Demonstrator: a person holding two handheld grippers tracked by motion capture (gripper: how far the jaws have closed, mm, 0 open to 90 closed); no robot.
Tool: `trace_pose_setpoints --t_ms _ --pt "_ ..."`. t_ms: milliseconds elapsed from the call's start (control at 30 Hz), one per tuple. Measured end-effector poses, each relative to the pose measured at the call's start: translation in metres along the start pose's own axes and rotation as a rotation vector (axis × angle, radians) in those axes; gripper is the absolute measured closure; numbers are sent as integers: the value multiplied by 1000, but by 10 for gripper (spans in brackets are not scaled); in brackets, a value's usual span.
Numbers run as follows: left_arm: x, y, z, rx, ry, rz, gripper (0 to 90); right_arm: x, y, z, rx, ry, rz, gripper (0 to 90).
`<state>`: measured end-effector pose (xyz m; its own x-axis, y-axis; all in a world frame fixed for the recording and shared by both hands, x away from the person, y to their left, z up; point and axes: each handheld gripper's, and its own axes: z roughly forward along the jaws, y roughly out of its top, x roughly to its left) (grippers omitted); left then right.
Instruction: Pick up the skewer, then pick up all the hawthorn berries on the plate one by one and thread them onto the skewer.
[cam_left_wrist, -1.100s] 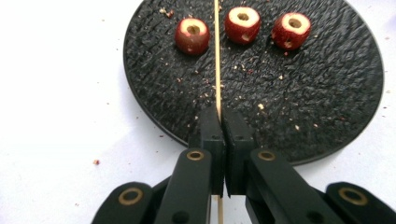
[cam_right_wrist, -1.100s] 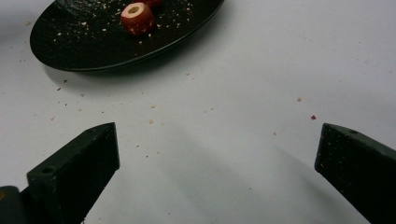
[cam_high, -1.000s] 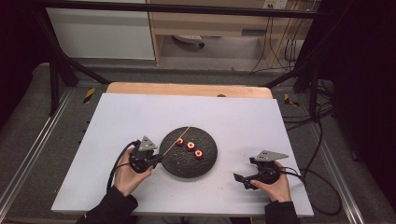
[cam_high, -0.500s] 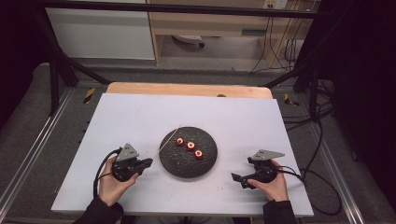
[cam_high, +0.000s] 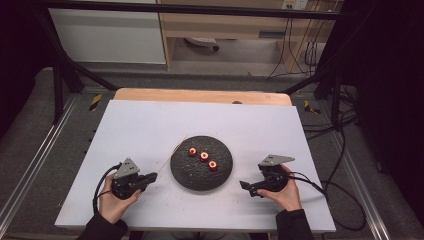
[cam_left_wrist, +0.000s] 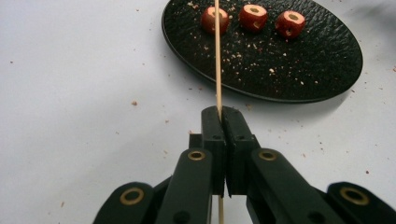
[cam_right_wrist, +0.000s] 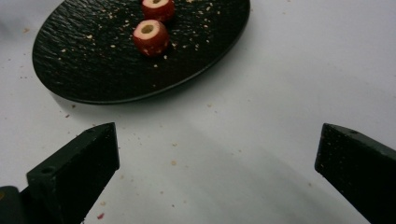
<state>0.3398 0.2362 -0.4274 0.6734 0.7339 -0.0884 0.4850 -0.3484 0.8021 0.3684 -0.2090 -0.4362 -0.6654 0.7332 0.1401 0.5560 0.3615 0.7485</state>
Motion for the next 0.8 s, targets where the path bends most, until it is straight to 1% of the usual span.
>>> trace_pose_setpoints --t_ms 67,133,267,300,467,500,533,667,800 --pt "0 -2 -2 -7 -1 -3 882 3 4 2 5 9 -3 6" --pt "1 -3 -3 -10 1 -4 882 6 7 4 6 6 -12 6" --pt "2 -5 -5 -14 2 -4 882 11 16 8 8 10 -15 8" --pt "3 -6 -5 -11 -3 -5 882 12 18 9 12 11 -15 8" --pt "4 -7 -5 -11 -13 -7 882 18 30 16 39 16 -27 13" --pt "4 -8 -5 -10 -12 -3 882 19 33 17 45 18 -34 14" --pt "4 -8 -5 -6 -9 2 882 21 36 19 48 16 -30 15" --pt "4 -9 -4 0 -11 3 882 29 50 25 63 13 -41 26" --pt "4 -10 -2 7 -12 0 882 36 63 33 105 12 -61 50"
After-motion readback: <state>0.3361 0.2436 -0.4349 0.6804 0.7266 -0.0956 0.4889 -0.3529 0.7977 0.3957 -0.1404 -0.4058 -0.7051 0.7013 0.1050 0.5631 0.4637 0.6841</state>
